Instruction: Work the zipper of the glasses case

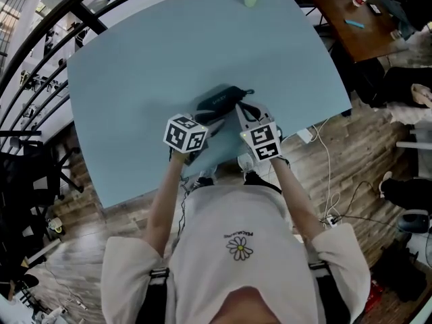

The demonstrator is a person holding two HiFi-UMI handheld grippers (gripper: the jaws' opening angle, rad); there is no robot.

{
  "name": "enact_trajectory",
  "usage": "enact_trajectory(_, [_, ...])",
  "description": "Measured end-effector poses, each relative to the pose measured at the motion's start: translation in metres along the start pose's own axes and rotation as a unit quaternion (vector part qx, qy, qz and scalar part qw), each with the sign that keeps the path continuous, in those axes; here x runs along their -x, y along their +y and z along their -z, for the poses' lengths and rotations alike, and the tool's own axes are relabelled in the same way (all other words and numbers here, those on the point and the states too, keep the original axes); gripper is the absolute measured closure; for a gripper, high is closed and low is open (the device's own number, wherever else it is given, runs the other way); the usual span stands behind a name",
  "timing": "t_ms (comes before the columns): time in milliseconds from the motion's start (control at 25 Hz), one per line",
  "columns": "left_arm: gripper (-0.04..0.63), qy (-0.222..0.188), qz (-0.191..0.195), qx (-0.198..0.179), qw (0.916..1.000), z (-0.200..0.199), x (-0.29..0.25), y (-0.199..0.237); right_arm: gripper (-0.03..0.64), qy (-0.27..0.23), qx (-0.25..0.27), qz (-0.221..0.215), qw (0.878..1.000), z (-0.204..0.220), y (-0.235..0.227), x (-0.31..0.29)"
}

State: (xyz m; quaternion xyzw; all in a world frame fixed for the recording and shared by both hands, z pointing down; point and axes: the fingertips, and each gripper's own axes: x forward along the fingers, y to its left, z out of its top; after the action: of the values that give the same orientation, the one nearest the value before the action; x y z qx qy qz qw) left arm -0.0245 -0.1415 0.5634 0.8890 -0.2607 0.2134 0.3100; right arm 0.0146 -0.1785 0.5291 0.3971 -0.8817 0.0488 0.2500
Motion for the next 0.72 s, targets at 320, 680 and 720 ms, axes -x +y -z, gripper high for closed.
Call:
enact_trajectory(320, [0.495,-0.005,-0.016,0.026,0.9995,0.004,-0.007,0.003,0.609,0.017,0.053,-0.013,0.998,-0.002,-0.032,-0.034])
enact_trajectory(680, [0.508,-0.003,-0.026,0.032,0.9992,0.006,-0.002,0.012,0.609,0.093,0.080,-0.036,0.992,0.017,-0.044,-0.062])
enact_trajectory(720, [0.508,0.000,-0.030,0.031,0.9991,0.007,-0.001,0.014,0.609,0.097,0.079,-0.042,0.991,0.020,-0.042,-0.060])
